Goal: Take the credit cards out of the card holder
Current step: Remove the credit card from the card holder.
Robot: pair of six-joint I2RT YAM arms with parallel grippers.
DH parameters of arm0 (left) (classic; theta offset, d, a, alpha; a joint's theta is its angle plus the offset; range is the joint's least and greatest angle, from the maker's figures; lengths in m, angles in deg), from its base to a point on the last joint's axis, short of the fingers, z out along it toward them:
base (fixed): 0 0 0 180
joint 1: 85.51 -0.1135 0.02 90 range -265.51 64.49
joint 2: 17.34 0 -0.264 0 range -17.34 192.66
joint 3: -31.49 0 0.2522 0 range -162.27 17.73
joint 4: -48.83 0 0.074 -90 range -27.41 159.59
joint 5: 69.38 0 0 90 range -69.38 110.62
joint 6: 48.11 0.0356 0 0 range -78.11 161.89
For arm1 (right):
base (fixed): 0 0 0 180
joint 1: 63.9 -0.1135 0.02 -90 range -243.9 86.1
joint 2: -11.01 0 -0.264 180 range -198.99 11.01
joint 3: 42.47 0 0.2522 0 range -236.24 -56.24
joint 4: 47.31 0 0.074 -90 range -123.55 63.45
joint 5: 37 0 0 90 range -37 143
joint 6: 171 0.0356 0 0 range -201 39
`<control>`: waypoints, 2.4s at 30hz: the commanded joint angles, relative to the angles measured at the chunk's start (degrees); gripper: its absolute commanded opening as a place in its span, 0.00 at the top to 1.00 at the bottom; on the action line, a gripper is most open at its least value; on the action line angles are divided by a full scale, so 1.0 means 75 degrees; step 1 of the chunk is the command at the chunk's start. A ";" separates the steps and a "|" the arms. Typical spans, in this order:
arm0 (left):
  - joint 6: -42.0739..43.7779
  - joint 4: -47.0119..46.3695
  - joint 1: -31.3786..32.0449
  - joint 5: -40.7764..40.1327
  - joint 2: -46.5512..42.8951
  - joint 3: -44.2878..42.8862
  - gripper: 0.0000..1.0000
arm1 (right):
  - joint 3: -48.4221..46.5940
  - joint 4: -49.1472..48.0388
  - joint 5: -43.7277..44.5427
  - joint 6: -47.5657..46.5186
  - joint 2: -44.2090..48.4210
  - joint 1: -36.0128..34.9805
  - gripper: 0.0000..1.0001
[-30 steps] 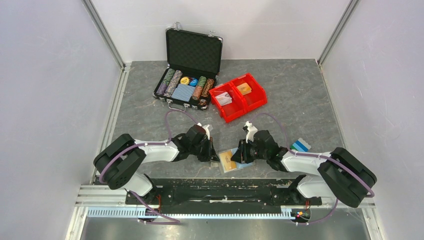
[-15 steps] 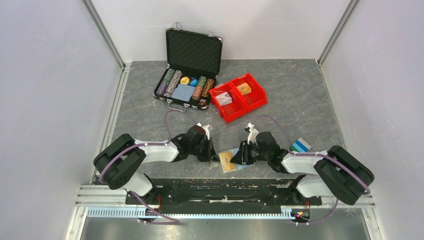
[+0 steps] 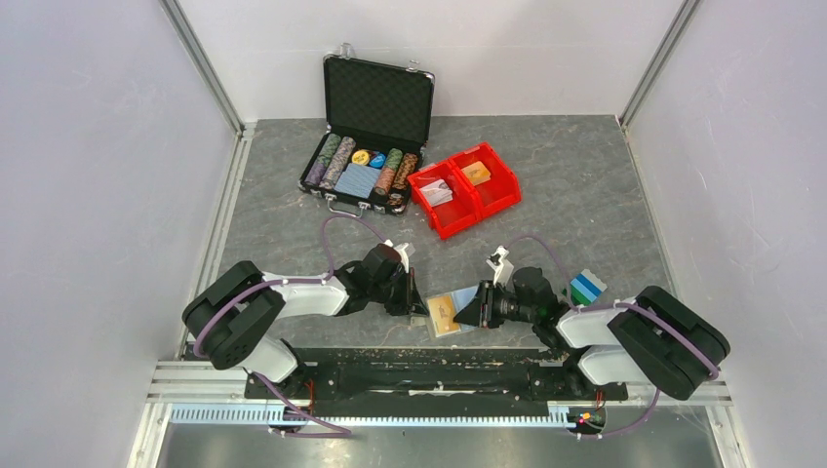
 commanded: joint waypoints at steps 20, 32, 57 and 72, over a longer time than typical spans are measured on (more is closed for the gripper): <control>0.0289 0.1434 0.0049 -0.0462 -0.0823 -0.0858 0.90 | -0.0692 0.1170 0.0575 -0.0577 0.0587 0.0045 0.75; 0.0133 0.0320 0.0072 -0.0042 0.0095 -0.0378 0.96 | -0.0908 0.1124 0.0623 -0.0633 0.0142 0.0033 0.75; 0.0250 0.0330 0.0072 -0.0243 0.0382 -0.0192 0.98 | -0.0696 0.0246 -0.0069 -0.0457 -0.0535 0.0035 0.76; 0.0208 0.0219 0.0073 -0.0100 0.0449 -0.0118 0.98 | -0.0326 -0.1001 -0.0254 0.0176 -0.0871 0.0051 0.84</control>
